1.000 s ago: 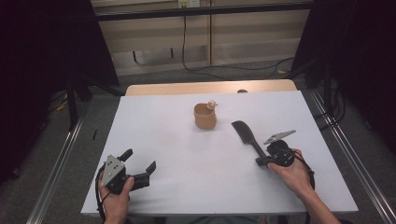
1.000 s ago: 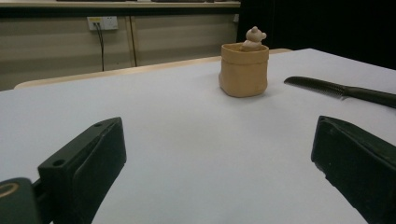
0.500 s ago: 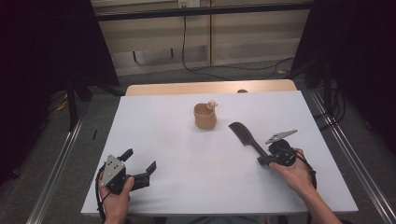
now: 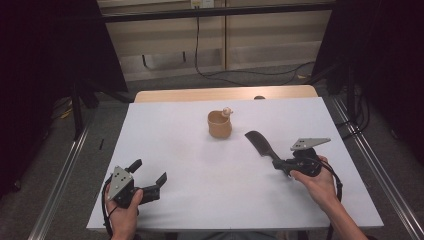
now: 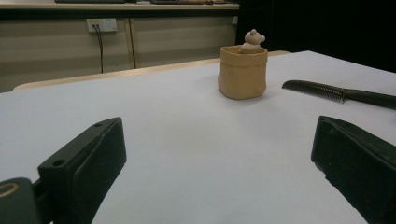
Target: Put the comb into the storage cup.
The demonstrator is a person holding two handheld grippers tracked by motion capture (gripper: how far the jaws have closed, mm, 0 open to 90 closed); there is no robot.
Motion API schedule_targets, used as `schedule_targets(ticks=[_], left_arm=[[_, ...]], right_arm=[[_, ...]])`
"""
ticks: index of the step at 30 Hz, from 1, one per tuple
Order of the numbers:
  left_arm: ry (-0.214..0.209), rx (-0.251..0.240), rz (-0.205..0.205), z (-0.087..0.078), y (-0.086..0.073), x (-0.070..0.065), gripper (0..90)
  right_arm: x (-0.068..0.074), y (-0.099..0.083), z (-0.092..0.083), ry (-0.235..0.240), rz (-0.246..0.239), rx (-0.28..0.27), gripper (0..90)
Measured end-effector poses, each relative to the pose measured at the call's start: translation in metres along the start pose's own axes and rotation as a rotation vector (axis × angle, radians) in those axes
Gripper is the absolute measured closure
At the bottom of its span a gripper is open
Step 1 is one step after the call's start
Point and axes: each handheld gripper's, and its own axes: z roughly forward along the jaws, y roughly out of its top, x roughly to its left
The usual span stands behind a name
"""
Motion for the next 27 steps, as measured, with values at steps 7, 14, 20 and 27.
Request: schedule_targets(ticks=[7,14,20,27], left_arm=[[0.002,0.002,0.001,0.001,0.0,0.0,3.3],[0.001,0.005,0.004,0.001,-0.001,0.001,3.3],[0.007,0.004,-0.001,0.001,-0.001,0.0,3.3],[0.002,0.006,0.007,0.002,0.0,0.0,3.3]], right_arm=[[-0.001,0.008,-0.005,-0.025,0.021,-0.083,48.9],[0.001,0.013,-0.009,-0.082,0.023,-0.144,17.2],[-0.003,0.016,-0.01,-0.066,0.05,-0.136,6.6],[-0.007,0.024,-0.002,-0.067,0.052,-0.121,6.4]])
